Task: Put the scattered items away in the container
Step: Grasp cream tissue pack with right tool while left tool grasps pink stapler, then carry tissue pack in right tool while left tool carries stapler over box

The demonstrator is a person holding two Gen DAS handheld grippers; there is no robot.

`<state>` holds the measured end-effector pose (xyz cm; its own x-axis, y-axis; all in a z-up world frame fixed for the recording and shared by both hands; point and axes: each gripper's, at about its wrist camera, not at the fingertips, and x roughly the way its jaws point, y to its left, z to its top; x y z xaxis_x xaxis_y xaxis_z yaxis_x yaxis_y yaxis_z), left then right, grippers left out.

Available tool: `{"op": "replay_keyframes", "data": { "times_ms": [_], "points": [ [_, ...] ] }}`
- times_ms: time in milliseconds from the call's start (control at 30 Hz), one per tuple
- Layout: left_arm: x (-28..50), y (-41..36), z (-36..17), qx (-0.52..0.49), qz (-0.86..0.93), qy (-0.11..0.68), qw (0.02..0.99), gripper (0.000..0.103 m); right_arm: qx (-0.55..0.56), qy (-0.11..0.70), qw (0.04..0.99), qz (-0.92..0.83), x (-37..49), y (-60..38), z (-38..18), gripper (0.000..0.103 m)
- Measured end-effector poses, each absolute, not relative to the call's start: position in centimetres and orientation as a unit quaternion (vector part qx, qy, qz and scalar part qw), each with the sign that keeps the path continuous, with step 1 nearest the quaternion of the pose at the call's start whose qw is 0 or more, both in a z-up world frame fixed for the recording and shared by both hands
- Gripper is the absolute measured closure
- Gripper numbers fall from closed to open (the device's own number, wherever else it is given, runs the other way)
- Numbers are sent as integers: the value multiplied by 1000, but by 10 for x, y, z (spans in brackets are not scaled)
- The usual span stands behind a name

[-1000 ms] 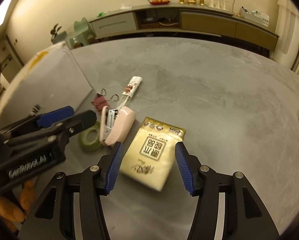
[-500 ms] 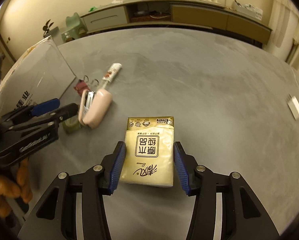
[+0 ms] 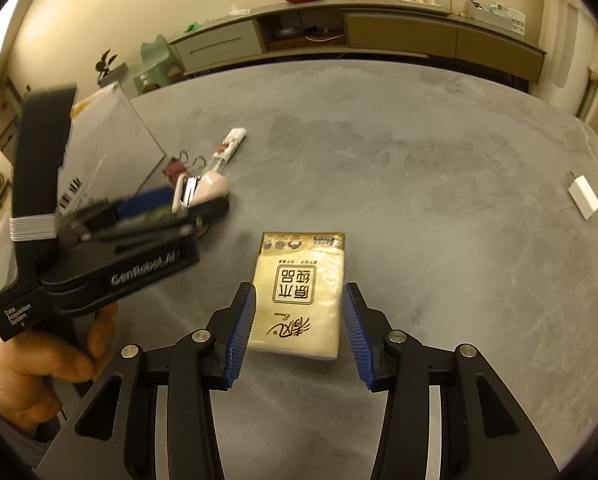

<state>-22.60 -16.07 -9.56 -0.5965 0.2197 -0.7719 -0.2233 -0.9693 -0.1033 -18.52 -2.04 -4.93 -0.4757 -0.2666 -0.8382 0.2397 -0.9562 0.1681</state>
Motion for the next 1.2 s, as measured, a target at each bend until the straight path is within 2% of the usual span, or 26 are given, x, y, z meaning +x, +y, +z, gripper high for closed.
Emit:
{"op": "replay_keyframes", "data": {
  "times_ms": [33,67,100,400,933,1200],
  "points": [
    [-227,-160,-96,-433,893,7,126,38,493,-11,148,-857,-186,-23,-53,50],
    [-228,-160,-96,-436,890,2,137,59,495,-8,150,-856,-186,-26,-57,47],
    [-229,-162,-97,-441,885,-8,150,61,496,-5,150,-855,-187,-28,-61,46],
    [-219,-175,-92,-433,882,-43,182,62,502,0,139,-854,-191,-31,-64,50],
    [-174,-203,-20,-371,900,-87,213,63,461,-23,157,-873,-169,-37,-21,50],
    [-156,-225,-1,-352,907,-101,208,63,440,-23,167,-882,-157,-52,-4,50]
  ]
}}
